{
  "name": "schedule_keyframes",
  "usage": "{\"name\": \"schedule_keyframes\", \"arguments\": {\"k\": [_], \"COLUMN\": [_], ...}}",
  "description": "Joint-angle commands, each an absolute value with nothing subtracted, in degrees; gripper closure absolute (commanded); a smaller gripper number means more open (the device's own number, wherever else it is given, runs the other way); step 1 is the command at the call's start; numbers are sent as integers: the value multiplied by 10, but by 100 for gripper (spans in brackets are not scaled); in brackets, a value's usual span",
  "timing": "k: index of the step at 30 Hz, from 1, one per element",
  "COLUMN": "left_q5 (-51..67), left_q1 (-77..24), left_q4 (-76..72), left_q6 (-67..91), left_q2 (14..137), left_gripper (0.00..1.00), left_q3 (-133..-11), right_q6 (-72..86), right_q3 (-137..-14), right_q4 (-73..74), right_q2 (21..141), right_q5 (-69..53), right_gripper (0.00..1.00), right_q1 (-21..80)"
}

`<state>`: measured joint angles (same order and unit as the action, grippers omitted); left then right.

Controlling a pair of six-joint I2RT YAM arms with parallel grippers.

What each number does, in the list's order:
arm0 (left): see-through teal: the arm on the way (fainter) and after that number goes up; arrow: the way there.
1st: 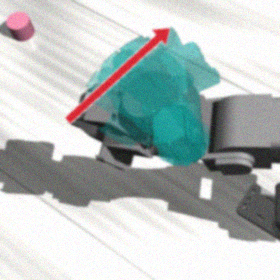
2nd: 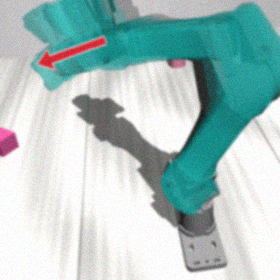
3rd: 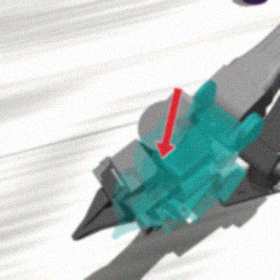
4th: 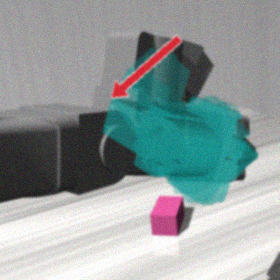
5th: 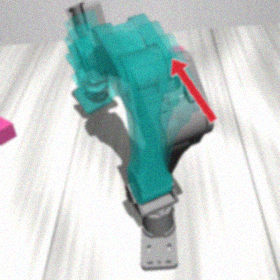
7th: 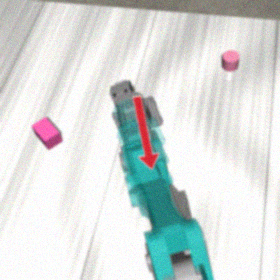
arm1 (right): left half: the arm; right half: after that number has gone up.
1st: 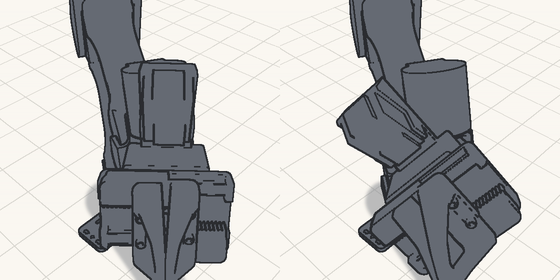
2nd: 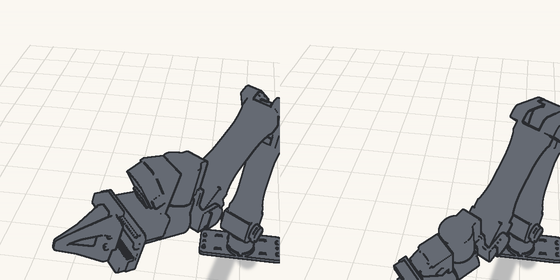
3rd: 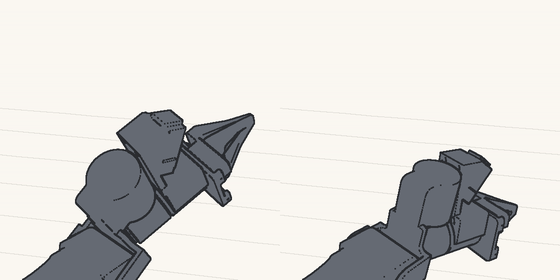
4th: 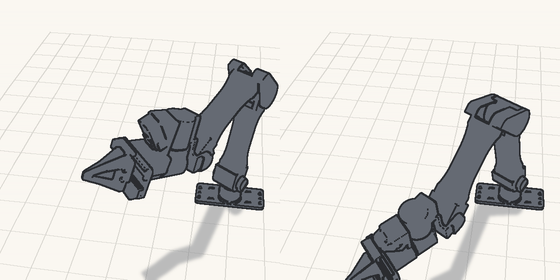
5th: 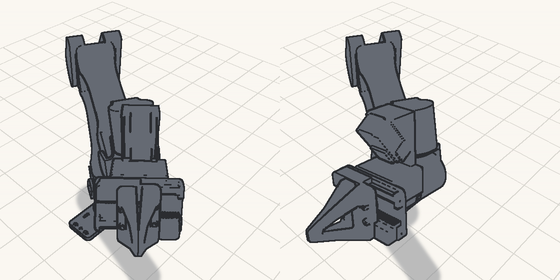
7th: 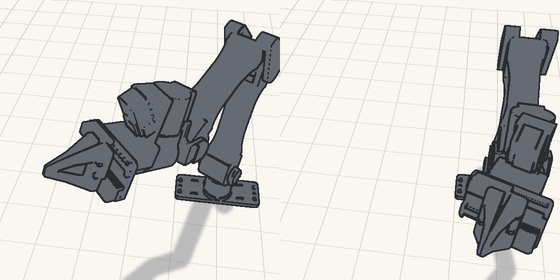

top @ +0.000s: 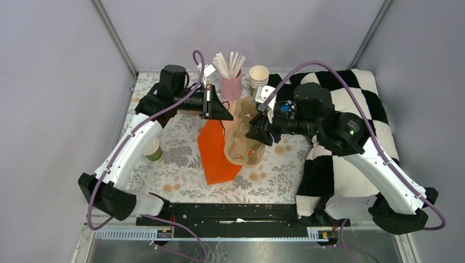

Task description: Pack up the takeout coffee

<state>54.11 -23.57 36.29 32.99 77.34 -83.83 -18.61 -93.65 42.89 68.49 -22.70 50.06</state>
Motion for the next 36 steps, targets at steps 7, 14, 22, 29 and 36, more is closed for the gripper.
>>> {"name": "schedule_keyframes", "arguments": {"k": [7,14,22,29,36], "left_q5": [618,555,471,424,408], "left_q1": [-283,-280,-259,-253,-251], "left_q4": [269,288,294,285,276], "left_q6": [342,308,315,341,368], "left_q2": [764,758,725,727,735], "left_gripper": [100,100,100,100,100], "left_q3": [-864,-811,-775,-778,-780], "right_q6": [-172,-225,-230,-156,-117], "right_q3": [-946,-986,-1030,-1059,-1206], "right_q4": [371,464,522,529,593], "right_q2": [632,655,708,765,842], "right_q5": [-108,-57,6,116,174], "right_gripper": [53,57,62,60,58], "right_q1": [501,502,508,566,610]}}
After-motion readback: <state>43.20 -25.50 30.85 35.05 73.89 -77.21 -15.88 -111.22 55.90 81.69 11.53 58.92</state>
